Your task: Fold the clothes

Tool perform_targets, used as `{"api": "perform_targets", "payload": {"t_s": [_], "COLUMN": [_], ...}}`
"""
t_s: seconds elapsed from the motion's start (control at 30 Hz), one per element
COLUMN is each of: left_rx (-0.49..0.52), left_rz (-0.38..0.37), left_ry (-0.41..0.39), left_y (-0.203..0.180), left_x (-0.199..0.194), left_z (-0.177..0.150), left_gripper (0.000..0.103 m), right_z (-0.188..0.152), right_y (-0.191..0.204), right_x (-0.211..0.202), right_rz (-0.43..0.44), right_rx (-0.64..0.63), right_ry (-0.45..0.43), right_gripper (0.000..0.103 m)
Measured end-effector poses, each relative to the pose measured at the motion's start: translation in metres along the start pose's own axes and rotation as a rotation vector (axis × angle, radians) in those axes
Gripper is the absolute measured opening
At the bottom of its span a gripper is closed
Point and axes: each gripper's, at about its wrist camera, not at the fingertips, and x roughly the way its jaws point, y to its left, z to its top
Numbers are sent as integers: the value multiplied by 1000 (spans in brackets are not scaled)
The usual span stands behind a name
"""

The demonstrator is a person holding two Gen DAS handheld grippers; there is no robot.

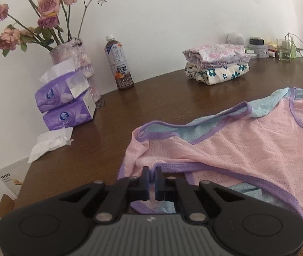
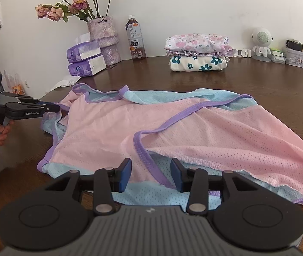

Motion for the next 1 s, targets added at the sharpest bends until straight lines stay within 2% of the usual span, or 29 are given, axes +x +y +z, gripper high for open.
{"api": "perform_targets", "payload": {"t_s": [0.13, 0.23, 0.3, 0.4, 0.43, 0.47, 0.5, 0.57, 0.63, 0.73, 0.87, 0.93, 1.0], "left_rx": [2, 12, -8, -56, -69, -73, -67, -39, 5, 73, 96, 93, 85], "left_rz": [-29, -36, -6, 14, 1, -48, -112, -254, -382, -491, -519, -507, -493], "left_ry": [-52, -28, 4, 12, -2, -29, -49, -72, -60, -17, 33, 44, 50], "left_y": [5, 7, 13, 18, 16, 11, 3, -16, -39, -74, -95, -98, -96], "left_x": [-42, -59, -57, -57, -60, -65, -70, -78, -79, -75, -71, -71, -67], "left_z": [-9, -23, -32, -39, -39, -38, -35, -31, -27, -27, -32, -33, -35], "left_gripper": [3, 3, 4, 14, 23, 34, 37, 37, 37, 37, 37, 37, 35], "right_z": [0, -1, -1, 0, 1, 1, 2, 2, 2, 3, 4, 4, 4], "right_y": [-2, -4, -3, -3, -3, -3, -4, -3, -1, 0, 3, 4, 5], "right_x": [-2, -3, -2, -2, -2, -2, -3, -4, -4, 0, 3, 4, 3], "right_rz": [9, 34, 37, 31, 28, 25, 25, 27, 26, 16, 18, 18, 20], "right_rx": [10, 20, 16, 2, -3, -8, -15, -31, -48, -75, -108, -122, -136], "right_ry": [-2, 1, 5, 9, 10, 10, 10, 14, 21, 36, 41, 46, 50], "right_gripper": [41, 41, 41, 41, 41, 41, 41, 41, 41, 40, 40, 40, 27]}}
